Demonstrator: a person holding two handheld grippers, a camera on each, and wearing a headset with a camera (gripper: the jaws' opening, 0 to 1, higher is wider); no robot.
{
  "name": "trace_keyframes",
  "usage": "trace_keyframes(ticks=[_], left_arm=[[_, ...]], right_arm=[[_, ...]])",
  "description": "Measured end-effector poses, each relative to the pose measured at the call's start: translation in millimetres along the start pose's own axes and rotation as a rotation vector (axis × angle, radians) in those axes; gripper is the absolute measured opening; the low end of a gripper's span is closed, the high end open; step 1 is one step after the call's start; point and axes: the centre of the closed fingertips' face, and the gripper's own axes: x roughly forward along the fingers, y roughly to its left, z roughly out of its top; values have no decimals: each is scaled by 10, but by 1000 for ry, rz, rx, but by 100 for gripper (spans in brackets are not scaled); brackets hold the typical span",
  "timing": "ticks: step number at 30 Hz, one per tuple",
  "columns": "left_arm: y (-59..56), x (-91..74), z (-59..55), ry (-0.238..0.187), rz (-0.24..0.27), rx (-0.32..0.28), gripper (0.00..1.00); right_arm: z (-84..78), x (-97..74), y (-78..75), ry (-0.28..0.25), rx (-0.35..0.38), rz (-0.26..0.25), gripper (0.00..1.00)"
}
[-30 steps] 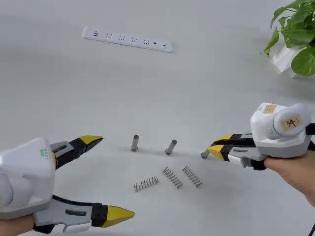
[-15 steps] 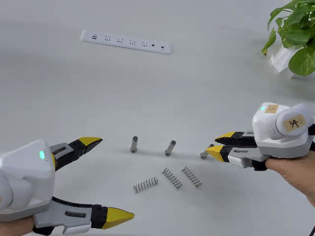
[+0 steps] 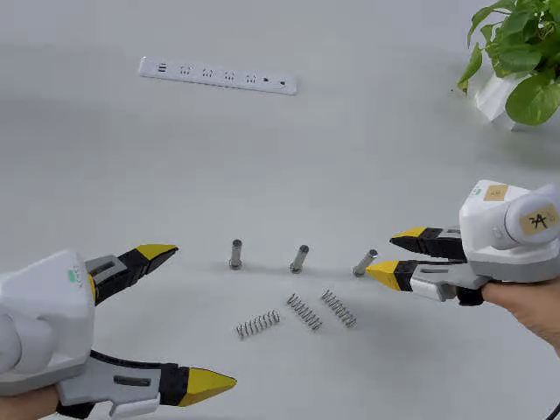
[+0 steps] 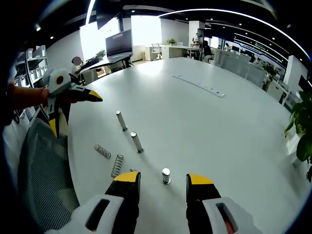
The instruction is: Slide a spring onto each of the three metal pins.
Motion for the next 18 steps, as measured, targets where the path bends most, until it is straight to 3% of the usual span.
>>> trace_keyframes(ticks=[11, 18], left_arm=[[-33, -1, 21, 14, 0, 15, 97], [-64, 4, 18, 27, 3, 20, 97]], right_arm=[[-48, -157, 40, -102, -2, 46, 54], [-83, -246, 178, -152, -36, 101, 69]])
